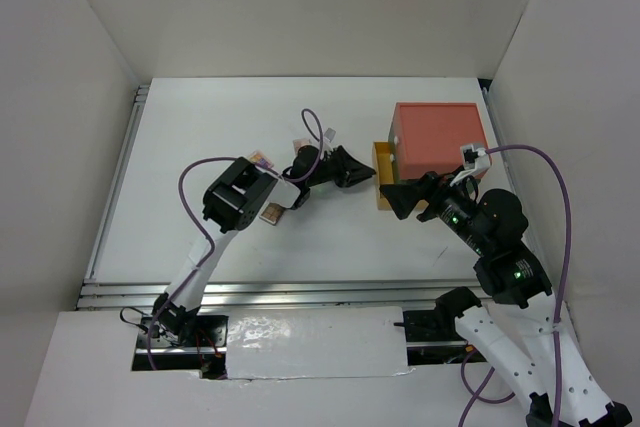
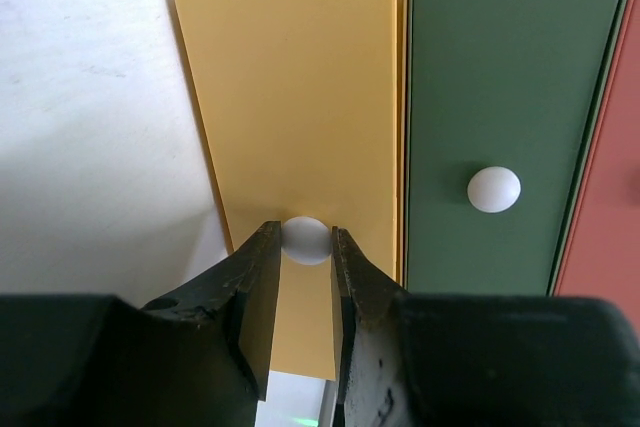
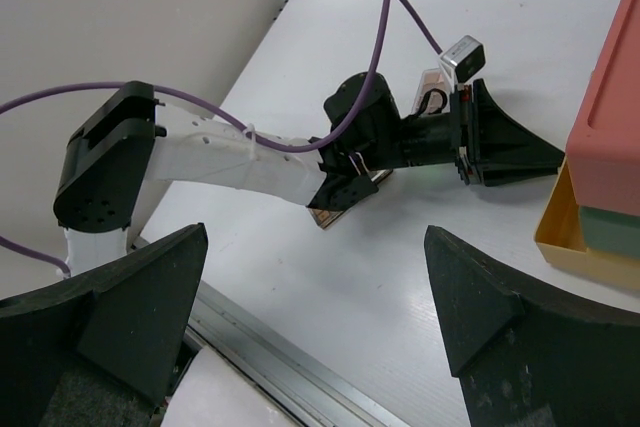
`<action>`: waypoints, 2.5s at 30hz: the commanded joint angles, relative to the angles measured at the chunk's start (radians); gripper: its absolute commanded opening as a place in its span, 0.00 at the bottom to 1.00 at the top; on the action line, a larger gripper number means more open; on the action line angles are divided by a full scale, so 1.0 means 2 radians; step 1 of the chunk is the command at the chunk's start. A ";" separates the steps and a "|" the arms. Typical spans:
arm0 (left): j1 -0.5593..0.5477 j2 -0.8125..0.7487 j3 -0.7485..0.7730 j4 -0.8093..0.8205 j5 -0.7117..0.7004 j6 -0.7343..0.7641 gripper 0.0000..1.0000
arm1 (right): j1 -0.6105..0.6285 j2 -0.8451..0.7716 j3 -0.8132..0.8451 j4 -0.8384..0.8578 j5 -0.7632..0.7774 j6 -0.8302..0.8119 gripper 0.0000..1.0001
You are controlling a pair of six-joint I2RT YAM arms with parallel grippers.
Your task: Organize the makeup
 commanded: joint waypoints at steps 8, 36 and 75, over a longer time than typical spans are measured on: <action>0.025 -0.057 -0.045 0.032 0.012 0.011 0.18 | 0.004 0.003 -0.001 0.027 -0.008 -0.001 0.97; 0.050 -0.106 -0.121 0.049 0.008 0.029 0.13 | 0.001 0.010 0.002 0.032 -0.014 0.002 0.96; 0.064 -0.732 -0.309 -0.780 -0.526 0.319 0.99 | 0.199 0.343 0.132 0.021 0.323 0.080 1.00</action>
